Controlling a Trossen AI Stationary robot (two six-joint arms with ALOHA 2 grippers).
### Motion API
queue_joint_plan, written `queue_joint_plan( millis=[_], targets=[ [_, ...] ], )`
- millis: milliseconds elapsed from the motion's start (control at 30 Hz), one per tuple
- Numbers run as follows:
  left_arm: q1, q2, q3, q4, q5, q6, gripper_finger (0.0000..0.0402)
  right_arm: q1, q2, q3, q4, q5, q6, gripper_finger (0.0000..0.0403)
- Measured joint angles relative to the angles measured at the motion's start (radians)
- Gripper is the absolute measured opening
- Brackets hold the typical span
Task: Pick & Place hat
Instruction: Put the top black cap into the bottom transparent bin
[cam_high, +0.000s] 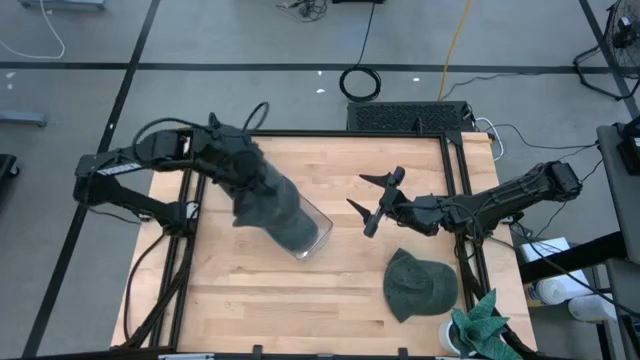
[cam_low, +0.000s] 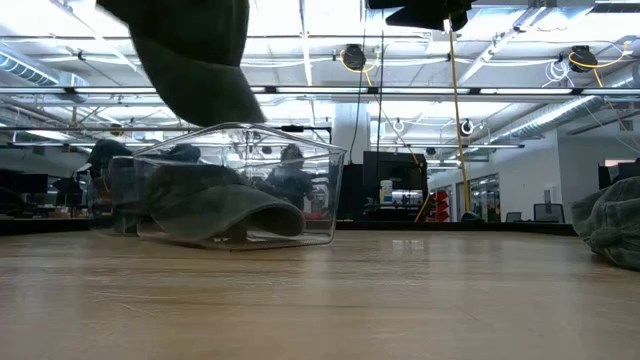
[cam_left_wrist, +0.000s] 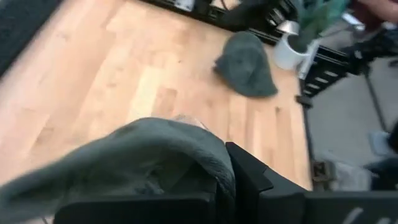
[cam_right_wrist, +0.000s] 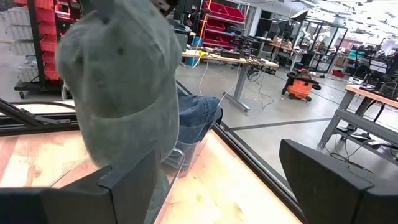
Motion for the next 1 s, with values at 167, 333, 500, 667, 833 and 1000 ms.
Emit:
queue_joint_plan(
  millis=[167, 333, 500, 667, 833, 1000],
  targets=[
    [-0.029, 0.081, 0.059, -0.032, -0.03, 0.021, 0.0017, 0.0, 0.0, -0.011, 0.001, 0.0, 0.0, 0.0314],
    [-0.039, 0.141, 0.068, -0.059, -0.049, 0.045, 0.0017, 0.0, 0.001, -0.021, 0.002, 0.0, 0.0, 0.0314],
    [-0.046, 0.172, 0.068, -0.083, -0.017, 0.046, 0.0017, 0.0, 0.001, -0.021, 0.011, 0.0, 0.0, 0.0314],
    [-0.073, 0.189, 0.068, -0.085, -0.008, 0.044, 0.0017, 0.0, 0.0, -0.021, 0.019, 0.0, 0.0, 0.0314],
    [-0.108, 0.186, 0.068, -0.086, -0.002, 0.029, 0.0017, 0.0, 0.0, -0.021, 0.02, 0.0, 0.0, 0.0314],
    [-0.127, 0.197, 0.068, -0.096, -0.002, 0.024, 0.0017, 0.0, 0.0, -0.021, 0.02, 0.0, -0.001, 0.0314]
  ],
)
